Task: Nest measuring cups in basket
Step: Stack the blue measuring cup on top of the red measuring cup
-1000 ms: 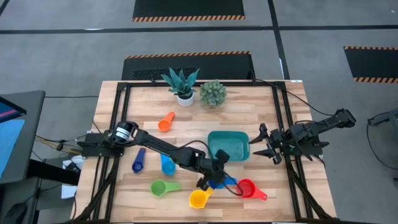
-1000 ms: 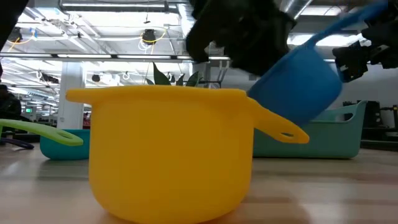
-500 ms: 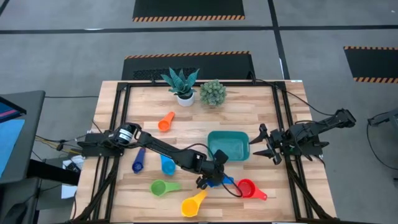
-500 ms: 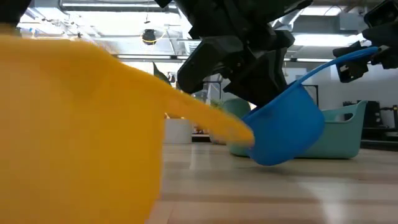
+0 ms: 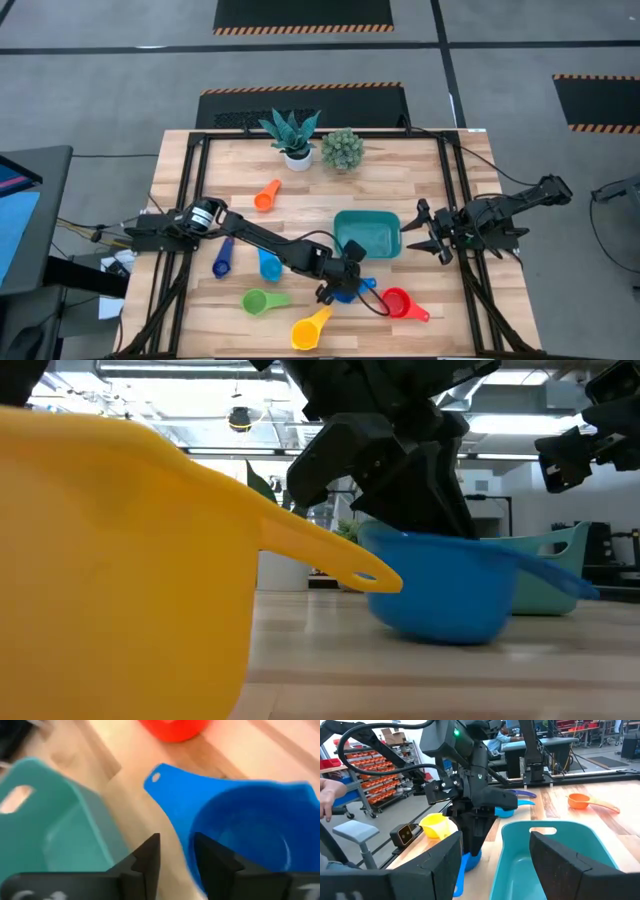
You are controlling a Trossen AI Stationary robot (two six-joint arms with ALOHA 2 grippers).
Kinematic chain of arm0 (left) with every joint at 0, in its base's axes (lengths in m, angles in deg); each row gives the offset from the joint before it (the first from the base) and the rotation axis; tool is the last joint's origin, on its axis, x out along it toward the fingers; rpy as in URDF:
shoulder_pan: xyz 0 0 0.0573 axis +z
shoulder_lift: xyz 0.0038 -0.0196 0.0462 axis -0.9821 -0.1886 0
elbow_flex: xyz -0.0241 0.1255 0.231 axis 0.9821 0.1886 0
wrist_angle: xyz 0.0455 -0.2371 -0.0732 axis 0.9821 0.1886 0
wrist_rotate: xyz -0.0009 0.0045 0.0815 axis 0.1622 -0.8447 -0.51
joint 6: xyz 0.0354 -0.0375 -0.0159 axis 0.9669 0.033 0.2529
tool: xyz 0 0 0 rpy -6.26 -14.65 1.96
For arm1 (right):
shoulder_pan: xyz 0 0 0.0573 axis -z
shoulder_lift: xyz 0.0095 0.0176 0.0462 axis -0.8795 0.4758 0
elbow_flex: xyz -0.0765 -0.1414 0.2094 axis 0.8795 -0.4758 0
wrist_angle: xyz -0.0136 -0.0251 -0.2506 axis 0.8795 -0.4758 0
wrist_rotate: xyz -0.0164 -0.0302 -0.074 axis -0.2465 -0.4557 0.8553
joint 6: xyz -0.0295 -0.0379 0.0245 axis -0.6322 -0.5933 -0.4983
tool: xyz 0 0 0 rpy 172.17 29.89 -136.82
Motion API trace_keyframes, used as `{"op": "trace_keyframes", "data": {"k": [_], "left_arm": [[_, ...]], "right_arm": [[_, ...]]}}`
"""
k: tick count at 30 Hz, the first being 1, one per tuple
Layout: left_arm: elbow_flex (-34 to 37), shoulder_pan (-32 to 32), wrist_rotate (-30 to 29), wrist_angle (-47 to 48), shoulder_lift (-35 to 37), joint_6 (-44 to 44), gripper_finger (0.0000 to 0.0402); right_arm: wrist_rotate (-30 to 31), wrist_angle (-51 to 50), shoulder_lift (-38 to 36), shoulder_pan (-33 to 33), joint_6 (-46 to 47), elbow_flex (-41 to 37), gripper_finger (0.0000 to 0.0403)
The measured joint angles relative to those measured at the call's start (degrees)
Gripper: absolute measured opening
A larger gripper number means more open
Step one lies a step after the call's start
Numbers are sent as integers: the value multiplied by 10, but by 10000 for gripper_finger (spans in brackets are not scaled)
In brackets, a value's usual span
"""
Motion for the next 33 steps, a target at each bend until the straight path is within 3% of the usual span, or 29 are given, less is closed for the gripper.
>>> {"op": "trace_keyframes", "data": {"k": [5, 9, 14, 18, 20, 25, 28, 33], "left_arm": [[-44, -4, -51, 39, 6, -1, 140], [-138, -20, -98, 164, 7, -14, 146], [-260, -41, -137, 411, 10, -164, 146], [-298, -53, -143, 601, 11, -305, 146], [-287, -60, -155, 671, 15, -375, 146], [-187, -91, -184, 653, 68, -411, 146], [-96, -105, -230, 665, 126, -487, 146], [106, -108, -275, 497, 271, -510, 145]], "right_arm": [[0, -1, 0, 0, -4, 0, 255], [-13, 4, 0, 0, -5, 0, 255], [-12, 105, 0, 0, -18, -1, 255], [-15, 214, 2, 0, -77, 0, 255], [-13, 206, 18, 0, -92, 14, 255], [-11, 206, 126, 0, -108, 76, 255], [-10, 175, 210, 0, -142, 143, 255], [-10, -20, 357, 20, -157, 314, 255]]}}
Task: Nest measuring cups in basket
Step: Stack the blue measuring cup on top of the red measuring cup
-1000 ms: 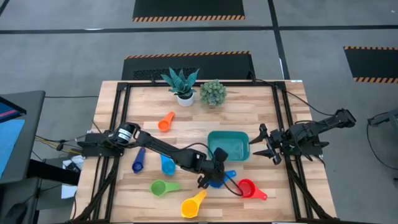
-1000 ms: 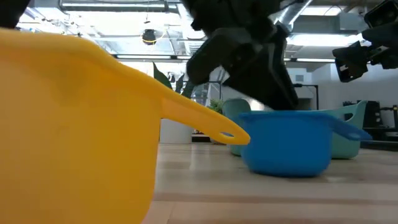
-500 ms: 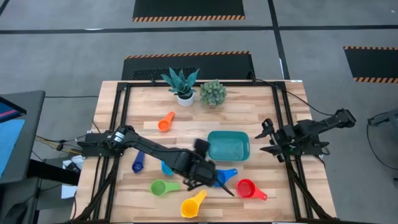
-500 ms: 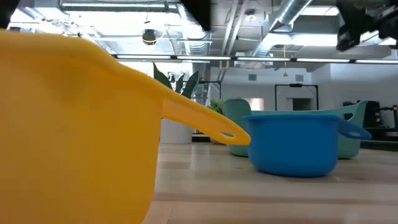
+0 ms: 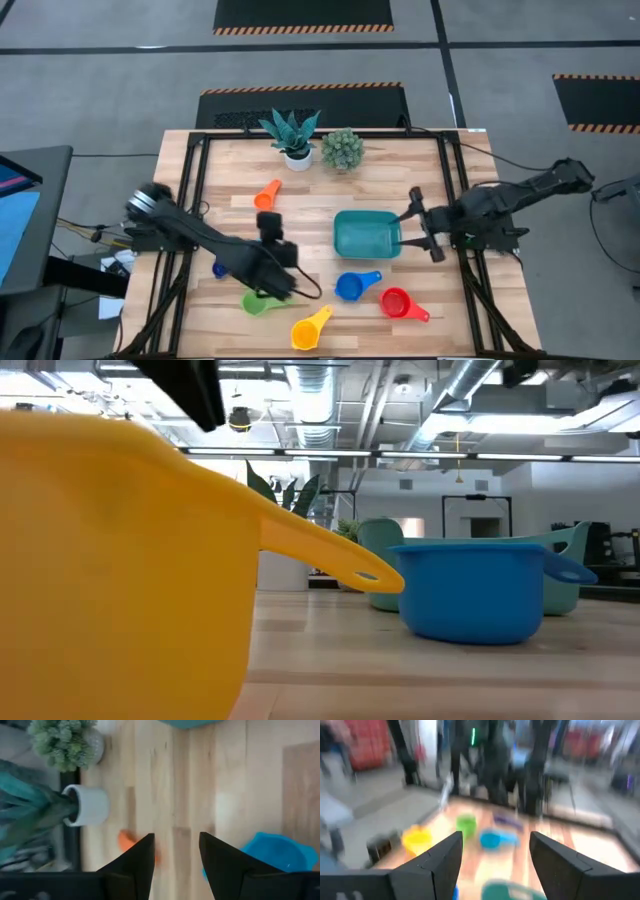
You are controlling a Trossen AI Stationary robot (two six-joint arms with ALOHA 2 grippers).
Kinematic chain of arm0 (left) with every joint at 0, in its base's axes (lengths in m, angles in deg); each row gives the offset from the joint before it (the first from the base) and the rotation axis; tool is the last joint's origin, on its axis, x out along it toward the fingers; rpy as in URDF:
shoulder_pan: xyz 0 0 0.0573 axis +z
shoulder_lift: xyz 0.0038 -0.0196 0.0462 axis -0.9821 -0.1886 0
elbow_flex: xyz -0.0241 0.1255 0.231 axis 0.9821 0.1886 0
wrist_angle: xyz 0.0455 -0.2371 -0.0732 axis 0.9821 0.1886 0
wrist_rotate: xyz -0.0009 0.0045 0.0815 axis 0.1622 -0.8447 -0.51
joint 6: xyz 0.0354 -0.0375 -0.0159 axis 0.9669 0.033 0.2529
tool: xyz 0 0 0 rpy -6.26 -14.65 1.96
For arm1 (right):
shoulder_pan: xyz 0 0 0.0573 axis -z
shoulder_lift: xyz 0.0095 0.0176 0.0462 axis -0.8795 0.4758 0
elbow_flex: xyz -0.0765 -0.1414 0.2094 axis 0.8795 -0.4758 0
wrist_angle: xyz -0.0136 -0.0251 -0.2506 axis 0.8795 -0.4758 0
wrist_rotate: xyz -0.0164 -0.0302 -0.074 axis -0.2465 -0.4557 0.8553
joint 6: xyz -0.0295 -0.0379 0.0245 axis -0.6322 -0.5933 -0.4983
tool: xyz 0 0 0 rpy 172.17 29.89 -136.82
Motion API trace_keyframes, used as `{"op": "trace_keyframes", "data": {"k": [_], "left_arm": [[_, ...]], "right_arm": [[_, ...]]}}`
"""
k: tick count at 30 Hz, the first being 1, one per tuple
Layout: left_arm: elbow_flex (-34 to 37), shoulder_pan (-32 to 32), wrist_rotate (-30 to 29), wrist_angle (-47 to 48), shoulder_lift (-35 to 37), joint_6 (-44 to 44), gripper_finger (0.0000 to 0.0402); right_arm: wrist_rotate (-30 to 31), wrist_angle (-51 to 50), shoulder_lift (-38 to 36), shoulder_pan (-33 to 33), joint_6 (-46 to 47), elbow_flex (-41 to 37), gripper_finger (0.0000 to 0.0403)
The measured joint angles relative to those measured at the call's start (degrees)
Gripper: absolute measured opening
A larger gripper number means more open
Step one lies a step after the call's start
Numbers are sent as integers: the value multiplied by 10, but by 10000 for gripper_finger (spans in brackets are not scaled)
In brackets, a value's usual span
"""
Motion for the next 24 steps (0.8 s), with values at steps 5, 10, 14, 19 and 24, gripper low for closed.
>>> {"op": "trace_keyframes", "data": {"k": [5, 10, 14, 19, 24], "left_arm": [[232, 30, 15, -233, 166, 22, 145], [423, 54, 46, -479, 296, 29, 145], [517, 60, 44, -640, 345, 58, 145], [556, 63, 10, -743, 354, 78, 145], [555, 64, 10, -746, 353, 78, 146]], "right_arm": [[1, -184, 138, 23, 10, 158, 255], [-30, -272, 258, 23, 11, 251, 255], [-106, -275, 340, 11, 11, 273, 255], [-125, -262, 437, -20, 25, 272, 255], [-126, -176, 522, -47, 31, 272, 255]]}}
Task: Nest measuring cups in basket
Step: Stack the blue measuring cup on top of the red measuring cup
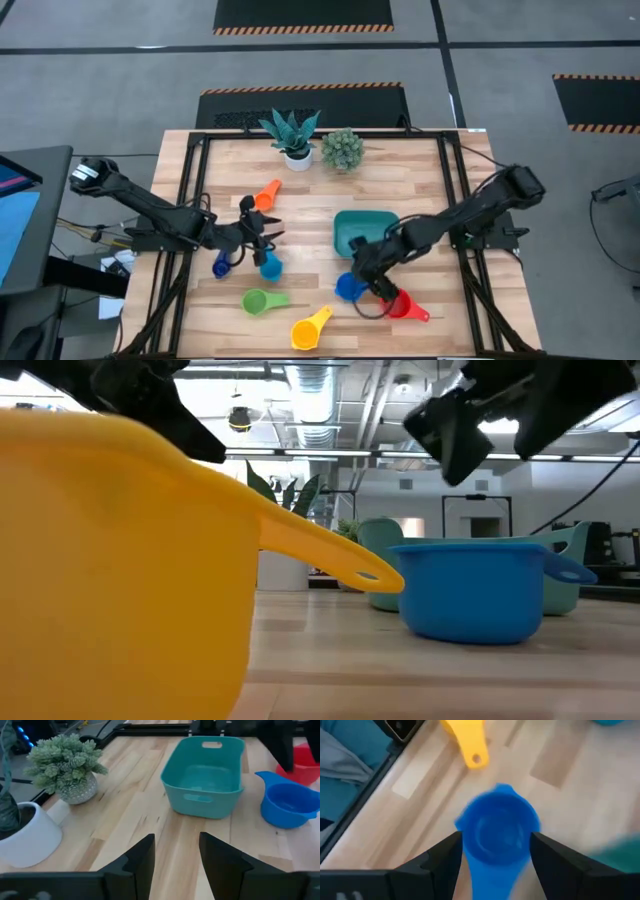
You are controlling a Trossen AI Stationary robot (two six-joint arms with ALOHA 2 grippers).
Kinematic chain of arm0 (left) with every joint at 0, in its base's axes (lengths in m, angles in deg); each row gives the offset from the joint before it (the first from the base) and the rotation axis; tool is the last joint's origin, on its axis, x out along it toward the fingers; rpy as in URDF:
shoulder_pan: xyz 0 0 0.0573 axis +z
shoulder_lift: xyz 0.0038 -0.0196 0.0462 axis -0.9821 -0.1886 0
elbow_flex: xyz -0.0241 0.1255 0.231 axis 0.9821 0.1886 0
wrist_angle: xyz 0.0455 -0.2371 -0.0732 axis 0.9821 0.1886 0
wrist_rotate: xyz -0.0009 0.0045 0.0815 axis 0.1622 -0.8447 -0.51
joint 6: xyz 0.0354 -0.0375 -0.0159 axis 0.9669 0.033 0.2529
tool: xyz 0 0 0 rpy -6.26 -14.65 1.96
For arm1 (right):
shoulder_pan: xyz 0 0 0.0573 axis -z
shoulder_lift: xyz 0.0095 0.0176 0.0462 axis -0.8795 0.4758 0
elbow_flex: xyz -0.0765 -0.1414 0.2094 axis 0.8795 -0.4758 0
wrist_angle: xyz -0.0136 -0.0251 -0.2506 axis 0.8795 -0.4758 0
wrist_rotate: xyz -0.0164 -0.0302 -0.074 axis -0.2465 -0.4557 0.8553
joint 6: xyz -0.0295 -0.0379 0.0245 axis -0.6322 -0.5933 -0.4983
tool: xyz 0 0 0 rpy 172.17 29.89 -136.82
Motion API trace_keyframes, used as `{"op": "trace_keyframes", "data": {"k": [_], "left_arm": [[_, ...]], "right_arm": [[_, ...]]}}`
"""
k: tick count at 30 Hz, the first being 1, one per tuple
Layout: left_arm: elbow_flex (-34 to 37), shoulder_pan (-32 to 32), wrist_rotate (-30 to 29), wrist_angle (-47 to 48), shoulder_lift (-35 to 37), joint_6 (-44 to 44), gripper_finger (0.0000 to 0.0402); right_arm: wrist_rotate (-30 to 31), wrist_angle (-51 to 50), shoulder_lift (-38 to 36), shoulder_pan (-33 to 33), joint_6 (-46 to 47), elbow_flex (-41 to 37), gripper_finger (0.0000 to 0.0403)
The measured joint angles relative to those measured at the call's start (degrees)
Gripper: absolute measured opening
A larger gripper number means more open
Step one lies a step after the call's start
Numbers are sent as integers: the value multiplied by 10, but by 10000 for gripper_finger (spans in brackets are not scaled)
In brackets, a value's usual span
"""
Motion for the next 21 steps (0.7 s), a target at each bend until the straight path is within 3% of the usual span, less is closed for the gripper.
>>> {"op": "trace_keyframes", "data": {"k": [21], "left_arm": [[0, 0, 4, 4, 0, -3, 146]], "right_arm": [[19, 76, 130, -39, 75, 0, 254]]}}
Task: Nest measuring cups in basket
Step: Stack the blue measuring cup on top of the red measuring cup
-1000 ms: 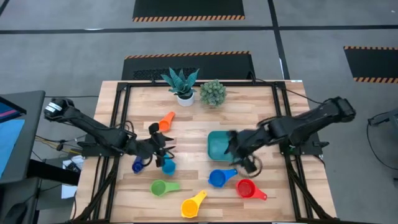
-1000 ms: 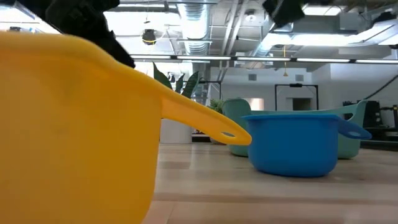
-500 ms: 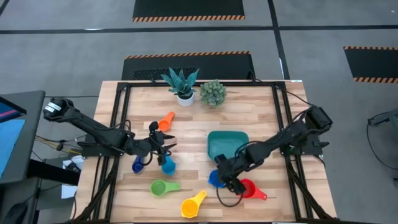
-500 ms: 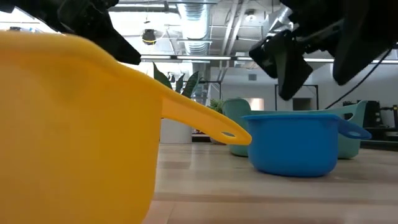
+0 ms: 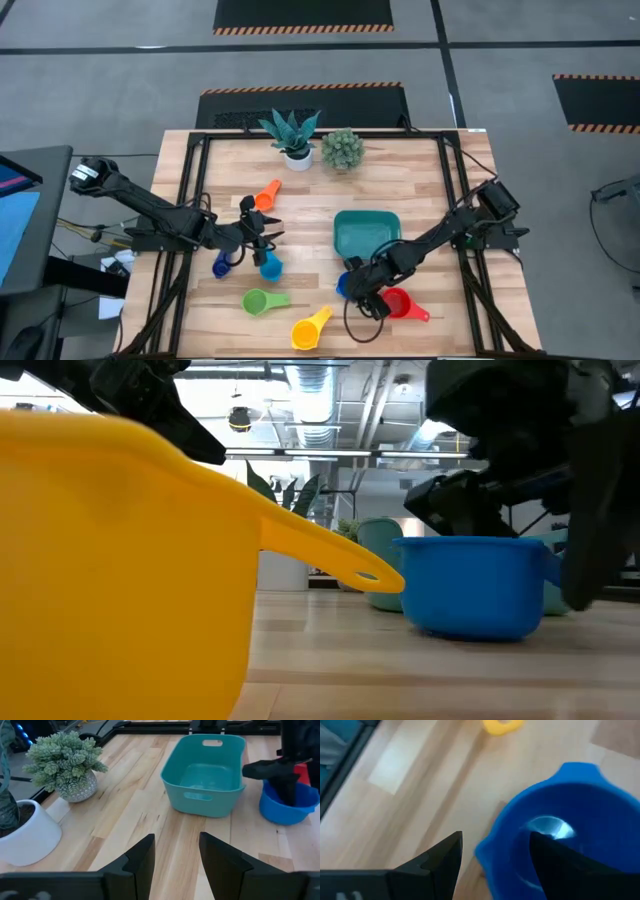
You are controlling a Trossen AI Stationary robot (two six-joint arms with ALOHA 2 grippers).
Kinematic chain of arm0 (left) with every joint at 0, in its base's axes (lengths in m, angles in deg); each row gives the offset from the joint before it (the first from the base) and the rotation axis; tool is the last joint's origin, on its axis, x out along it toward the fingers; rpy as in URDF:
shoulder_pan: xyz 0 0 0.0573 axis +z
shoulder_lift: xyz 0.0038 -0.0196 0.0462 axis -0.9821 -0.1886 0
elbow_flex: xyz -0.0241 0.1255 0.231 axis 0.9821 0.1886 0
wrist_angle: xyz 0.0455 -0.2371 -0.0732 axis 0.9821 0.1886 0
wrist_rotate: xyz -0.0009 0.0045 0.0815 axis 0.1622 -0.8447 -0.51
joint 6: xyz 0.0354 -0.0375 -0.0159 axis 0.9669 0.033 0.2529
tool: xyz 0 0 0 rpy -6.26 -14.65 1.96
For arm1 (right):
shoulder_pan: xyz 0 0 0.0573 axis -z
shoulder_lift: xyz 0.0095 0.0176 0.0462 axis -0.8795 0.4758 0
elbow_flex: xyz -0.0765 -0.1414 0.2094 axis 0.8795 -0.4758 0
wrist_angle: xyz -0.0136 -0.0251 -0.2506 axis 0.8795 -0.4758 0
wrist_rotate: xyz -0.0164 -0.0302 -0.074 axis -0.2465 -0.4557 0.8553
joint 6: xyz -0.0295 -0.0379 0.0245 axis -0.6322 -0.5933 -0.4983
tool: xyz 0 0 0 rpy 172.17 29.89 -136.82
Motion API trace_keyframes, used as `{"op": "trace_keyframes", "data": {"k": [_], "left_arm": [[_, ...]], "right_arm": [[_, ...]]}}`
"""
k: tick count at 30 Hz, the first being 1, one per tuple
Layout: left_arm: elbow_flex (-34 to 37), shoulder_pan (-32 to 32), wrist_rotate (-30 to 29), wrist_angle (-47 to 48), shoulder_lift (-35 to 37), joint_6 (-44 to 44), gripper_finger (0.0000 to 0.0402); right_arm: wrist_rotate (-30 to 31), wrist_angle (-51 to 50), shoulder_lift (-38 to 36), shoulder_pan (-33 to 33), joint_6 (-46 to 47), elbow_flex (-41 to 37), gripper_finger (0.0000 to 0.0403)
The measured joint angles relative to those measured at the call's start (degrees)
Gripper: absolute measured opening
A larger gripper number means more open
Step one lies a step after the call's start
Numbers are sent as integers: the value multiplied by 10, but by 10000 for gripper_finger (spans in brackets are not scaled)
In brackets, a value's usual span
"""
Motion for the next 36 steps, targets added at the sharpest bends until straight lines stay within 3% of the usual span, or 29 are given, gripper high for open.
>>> {"op": "trace_keyframes", "data": {"k": [5, 11, 13, 18, 25, 29, 36], "left_arm": [[0, 0, 0, -1, 0, -6, 146], [0, 0, 0, 0, 0, -16, 146], [0, 0, 0, 1, 0, -16, 146], [0, 0, 0, 1, 0, -16, 146], [0, 0, 1, 1, 0, -27, 146], [0, 0, 1, 1, 0, -44, 146], [0, 0, 1, 4, 0, -47, 146]], "right_arm": [[46, 4, -3, 2, 4, 0, 212], [23, -16, -8, -1, 44, 24, 55], [7, -10, -9, -8, 46, 39, 22], [9, -58, -12, -32, 89, 100, 26], [198, -257, -44, -69, 179, 216, 13], [277, -344, -78, -97, 298, 240, 13], [335, -466, -99, -175, 539, 239, 13]]}}
